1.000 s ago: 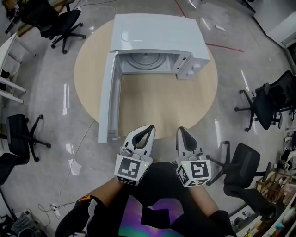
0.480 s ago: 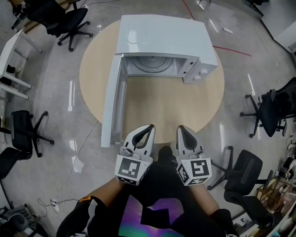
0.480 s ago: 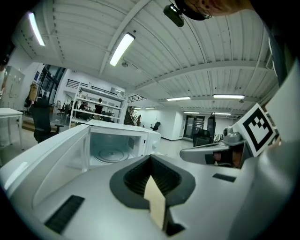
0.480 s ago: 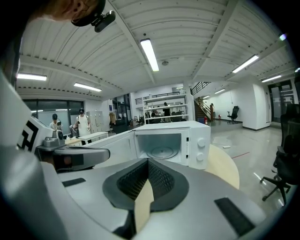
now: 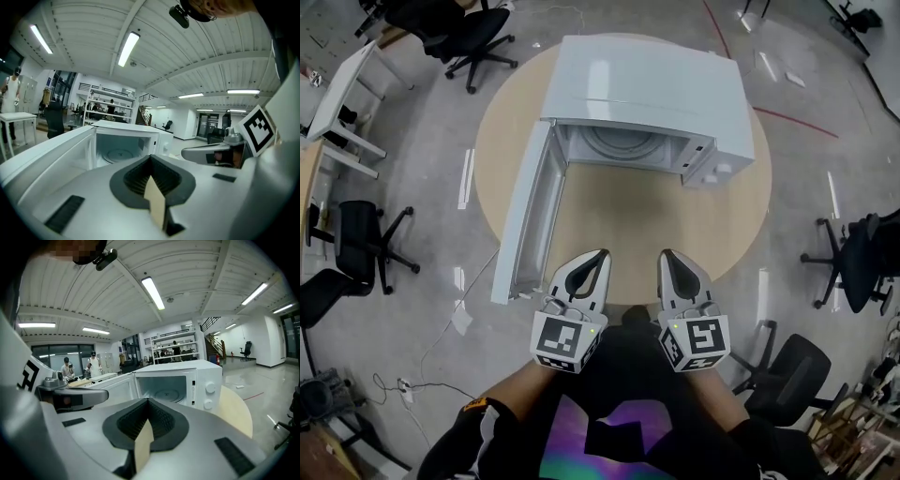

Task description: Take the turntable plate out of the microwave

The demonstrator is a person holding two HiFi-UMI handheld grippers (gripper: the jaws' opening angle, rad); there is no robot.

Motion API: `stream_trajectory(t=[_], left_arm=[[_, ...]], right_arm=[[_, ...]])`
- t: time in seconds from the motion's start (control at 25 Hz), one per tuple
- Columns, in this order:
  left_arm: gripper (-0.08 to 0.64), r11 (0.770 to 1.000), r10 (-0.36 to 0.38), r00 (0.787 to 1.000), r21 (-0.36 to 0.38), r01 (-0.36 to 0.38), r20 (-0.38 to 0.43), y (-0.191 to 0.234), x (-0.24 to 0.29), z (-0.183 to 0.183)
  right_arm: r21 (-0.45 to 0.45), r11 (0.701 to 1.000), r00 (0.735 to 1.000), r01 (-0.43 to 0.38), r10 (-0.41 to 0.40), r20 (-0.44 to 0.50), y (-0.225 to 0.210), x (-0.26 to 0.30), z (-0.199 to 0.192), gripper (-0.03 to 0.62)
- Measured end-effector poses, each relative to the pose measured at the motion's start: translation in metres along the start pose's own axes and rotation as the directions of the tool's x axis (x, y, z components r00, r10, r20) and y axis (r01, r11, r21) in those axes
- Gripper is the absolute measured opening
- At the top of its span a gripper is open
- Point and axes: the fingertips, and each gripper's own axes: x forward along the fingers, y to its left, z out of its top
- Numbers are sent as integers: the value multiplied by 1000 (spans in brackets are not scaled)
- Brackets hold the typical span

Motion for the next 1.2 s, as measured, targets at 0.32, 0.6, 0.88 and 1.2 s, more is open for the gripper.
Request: stream_trajectory(t=[0.32,0.6,0.88,1.2], left_arm=[[48,993,118,993,-31,-118,-1,-5,31,9],[48,975,215,977,-54,-214,0,-6,53,15],[48,961,270,963,-70,-269,3,-11,68,17],[48,958,271,963,-100,-269,4,3,78,21]], right_arm=[[0,995,995,-98,98,1,-41,16,10,15],[0,984,984,-176,176,7,-67,25,14,15],[-4,974,974,-226,226,6,-86,34,11,15],[-18,975,975,-221,221,-8,-85,53,17,15]])
